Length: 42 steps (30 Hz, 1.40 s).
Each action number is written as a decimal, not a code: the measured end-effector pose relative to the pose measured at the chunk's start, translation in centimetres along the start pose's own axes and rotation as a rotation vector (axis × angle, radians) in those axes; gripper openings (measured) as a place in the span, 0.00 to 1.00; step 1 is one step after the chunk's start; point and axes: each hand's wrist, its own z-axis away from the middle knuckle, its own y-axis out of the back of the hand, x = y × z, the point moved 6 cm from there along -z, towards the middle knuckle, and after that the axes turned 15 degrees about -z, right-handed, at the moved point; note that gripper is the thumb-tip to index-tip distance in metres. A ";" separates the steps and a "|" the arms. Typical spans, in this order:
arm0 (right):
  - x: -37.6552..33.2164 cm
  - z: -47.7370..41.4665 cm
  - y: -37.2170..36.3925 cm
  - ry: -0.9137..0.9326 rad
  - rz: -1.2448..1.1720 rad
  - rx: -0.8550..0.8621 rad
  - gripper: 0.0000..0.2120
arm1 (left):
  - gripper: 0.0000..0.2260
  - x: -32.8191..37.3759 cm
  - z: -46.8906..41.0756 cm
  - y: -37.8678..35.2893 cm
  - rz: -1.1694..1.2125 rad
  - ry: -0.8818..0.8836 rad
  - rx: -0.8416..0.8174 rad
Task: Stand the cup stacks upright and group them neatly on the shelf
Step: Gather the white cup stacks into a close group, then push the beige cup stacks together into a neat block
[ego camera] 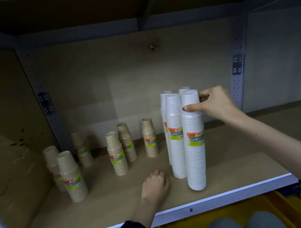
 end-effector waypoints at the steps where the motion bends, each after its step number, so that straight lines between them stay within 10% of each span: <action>1: 0.0 0.0 0.0 -0.001 0.002 0.004 0.18 | 0.16 0.0 -0.1 0.1 -0.001 0.002 0.004; 28: 2.0 -1.0 0.5 0.016 -0.015 -0.004 0.28 | 0.15 0.0 -0.7 -0.4 0.001 0.032 -0.034; 42: -3.2 -1.6 0.2 0.261 -0.209 -0.019 0.12 | 0.15 -5.3 0.6 2.9 -0.058 0.168 -0.020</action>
